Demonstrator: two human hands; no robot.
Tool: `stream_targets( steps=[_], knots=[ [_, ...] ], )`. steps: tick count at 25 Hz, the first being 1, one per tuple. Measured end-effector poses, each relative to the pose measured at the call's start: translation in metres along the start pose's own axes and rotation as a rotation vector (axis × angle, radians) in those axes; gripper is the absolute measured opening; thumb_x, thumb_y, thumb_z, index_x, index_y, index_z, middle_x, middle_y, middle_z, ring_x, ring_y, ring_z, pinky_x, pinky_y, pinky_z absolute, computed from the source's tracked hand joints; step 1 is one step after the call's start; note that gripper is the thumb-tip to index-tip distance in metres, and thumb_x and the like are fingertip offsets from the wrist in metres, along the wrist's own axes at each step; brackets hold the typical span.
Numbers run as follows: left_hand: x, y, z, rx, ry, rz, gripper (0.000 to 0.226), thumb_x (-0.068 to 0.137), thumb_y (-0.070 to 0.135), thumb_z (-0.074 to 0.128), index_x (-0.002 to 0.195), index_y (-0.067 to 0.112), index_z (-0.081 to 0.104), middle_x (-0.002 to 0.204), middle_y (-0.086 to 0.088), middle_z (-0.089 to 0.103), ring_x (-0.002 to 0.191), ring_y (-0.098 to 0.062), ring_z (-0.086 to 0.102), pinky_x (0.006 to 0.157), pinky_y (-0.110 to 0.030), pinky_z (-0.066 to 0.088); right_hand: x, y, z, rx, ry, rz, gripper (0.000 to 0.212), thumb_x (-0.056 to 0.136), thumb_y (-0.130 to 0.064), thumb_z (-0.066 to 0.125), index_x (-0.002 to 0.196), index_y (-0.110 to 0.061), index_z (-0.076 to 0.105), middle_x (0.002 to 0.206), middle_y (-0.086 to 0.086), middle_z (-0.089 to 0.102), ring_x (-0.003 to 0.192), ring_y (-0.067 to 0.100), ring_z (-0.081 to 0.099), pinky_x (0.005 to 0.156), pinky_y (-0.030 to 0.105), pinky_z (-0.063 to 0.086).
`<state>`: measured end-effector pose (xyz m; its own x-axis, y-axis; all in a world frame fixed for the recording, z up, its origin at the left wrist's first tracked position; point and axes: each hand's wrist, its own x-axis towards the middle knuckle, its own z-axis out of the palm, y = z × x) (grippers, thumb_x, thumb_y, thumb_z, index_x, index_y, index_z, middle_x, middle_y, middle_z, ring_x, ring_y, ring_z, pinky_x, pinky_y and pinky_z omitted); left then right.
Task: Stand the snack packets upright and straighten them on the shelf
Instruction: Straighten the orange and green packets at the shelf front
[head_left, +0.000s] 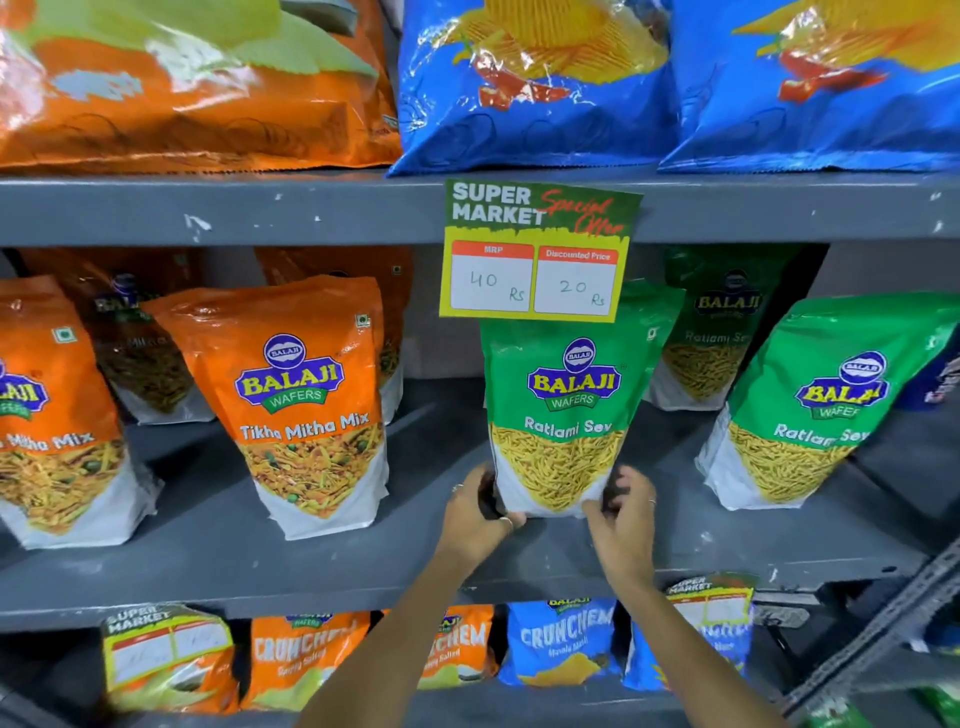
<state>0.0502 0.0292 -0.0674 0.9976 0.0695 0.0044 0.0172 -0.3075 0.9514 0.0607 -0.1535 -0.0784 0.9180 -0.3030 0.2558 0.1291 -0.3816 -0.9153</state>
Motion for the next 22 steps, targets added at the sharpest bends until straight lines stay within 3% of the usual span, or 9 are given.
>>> stream_targets(
  steps=[2, 4, 7, 11, 14, 16, 17, 19, 22],
  knots=[
    [-0.007, -0.006, -0.009, -0.044, 0.184, -0.032, 0.055, 0.074, 0.008, 0.07, 0.125, 0.013, 0.049, 0.113, 0.009, 0.053, 0.111, -0.011, 0.05, 0.094, -0.023, 0.041, -0.017, -0.003, 0.002, -0.034, 0.1, -0.072, 0.035, 0.072, -0.003, 0.068, 0.095, -0.01, 0.043, 0.09, 0.009, 0.046, 0.077, 0.028, 0.052, 0.065, 0.042, 0.045],
    [-0.019, -0.013, -0.024, -0.056, 0.465, -0.062, 0.037, 0.077, 0.001, 0.063, 0.113, 0.006, 0.055, 0.101, -0.001, 0.059, 0.101, -0.021, 0.057, 0.088, -0.031, 0.045, -0.041, -0.005, 0.011, -0.126, 0.083, -0.171, 0.03, 0.071, -0.006, 0.067, 0.084, -0.015, 0.042, 0.074, -0.002, 0.041, 0.065, 0.017, 0.045, 0.058, 0.029, 0.037],
    [-0.033, -0.022, -0.063, -0.036, 0.806, -0.103, 0.018, 0.077, -0.002, 0.059, 0.092, 0.003, 0.052, 0.08, -0.008, 0.055, 0.082, -0.033, 0.058, 0.072, -0.034, 0.043, -0.068, -0.022, 0.041, -0.157, -0.121, -0.324, 0.012, 0.071, -0.015, 0.06, 0.075, -0.011, 0.049, 0.064, -0.018, 0.037, 0.057, 0.003, 0.04, 0.053, 0.013, 0.03],
    [-0.042, -0.038, -0.121, 0.055, 0.987, -0.115, 0.041, 0.072, 0.011, 0.072, 0.102, 0.0, 0.046, 0.092, -0.017, 0.052, 0.086, -0.035, 0.053, 0.073, -0.038, 0.042, -0.07, -0.056, 0.089, -0.079, -0.395, -0.282, 0.017, 0.077, -0.013, 0.062, 0.093, -0.01, 0.057, 0.078, -0.002, 0.052, 0.067, 0.012, 0.049, 0.064, 0.016, 0.04],
    [-0.046, -0.045, -0.149, -0.045, 0.904, -0.116, 0.073, 0.07, 0.009, 0.076, 0.129, -0.002, 0.033, 0.089, 0.004, 0.047, 0.084, -0.023, 0.048, 0.088, -0.049, 0.044, -0.068, -0.075, 0.126, -0.077, -0.54, -0.085, 0.042, 0.081, -0.017, 0.065, 0.12, -0.012, 0.05, 0.108, 0.005, 0.057, 0.074, 0.012, 0.053, 0.074, 0.022, 0.043],
    [-0.045, -0.05, -0.169, -0.13, 0.726, -0.136, 0.086, 0.075, 0.011, 0.073, 0.142, 0.006, 0.018, 0.123, 0.0, 0.052, 0.112, -0.025, 0.049, 0.102, -0.047, 0.038, -0.067, -0.086, 0.146, -0.039, -0.625, 0.018, 0.059, 0.082, -0.022, 0.064, 0.134, -0.013, 0.038, 0.127, 0.005, 0.052, 0.088, 0.013, 0.056, 0.082, 0.024, 0.043],
    [-0.043, -0.055, -0.177, -0.135, 0.624, -0.134, 0.083, 0.078, 0.012, 0.07, 0.143, 0.01, 0.019, 0.134, -0.007, 0.049, 0.122, -0.026, 0.046, 0.104, -0.045, 0.038, -0.065, -0.089, 0.155, -0.015, -0.655, 0.051, 0.064, 0.083, -0.024, 0.064, 0.138, -0.014, 0.033, 0.134, 0.004, 0.048, 0.102, 0.016, 0.055, 0.088, 0.026, 0.042],
    [-0.041, -0.063, -0.188, -0.062, 0.462, -0.128, 0.063, 0.082, 0.014, 0.066, 0.137, 0.013, 0.034, 0.128, -0.009, 0.055, 0.119, -0.028, 0.05, 0.099, -0.042, 0.043, -0.063, -0.093, 0.167, 0.005, -0.708, 0.066, 0.066, 0.084, -0.025, 0.062, 0.141, -0.019, 0.029, 0.14, 0.004, 0.046, 0.123, 0.021, 0.048, 0.095, 0.029, 0.04],
    [-0.039, -0.067, -0.192, 0.025, 0.393, -0.171, 0.042, 0.086, 0.019, 0.06, 0.126, 0.014, 0.047, 0.121, -0.011, 0.061, 0.117, -0.033, 0.05, 0.105, -0.054, 0.036, -0.067, -0.091, 0.178, -0.029, -0.7, 0.043, 0.057, 0.082, -0.025, 0.062, 0.133, -0.026, 0.036, 0.135, 0.003, 0.054, 0.12, 0.021, 0.051, 0.094, 0.034, 0.047]
  ],
)
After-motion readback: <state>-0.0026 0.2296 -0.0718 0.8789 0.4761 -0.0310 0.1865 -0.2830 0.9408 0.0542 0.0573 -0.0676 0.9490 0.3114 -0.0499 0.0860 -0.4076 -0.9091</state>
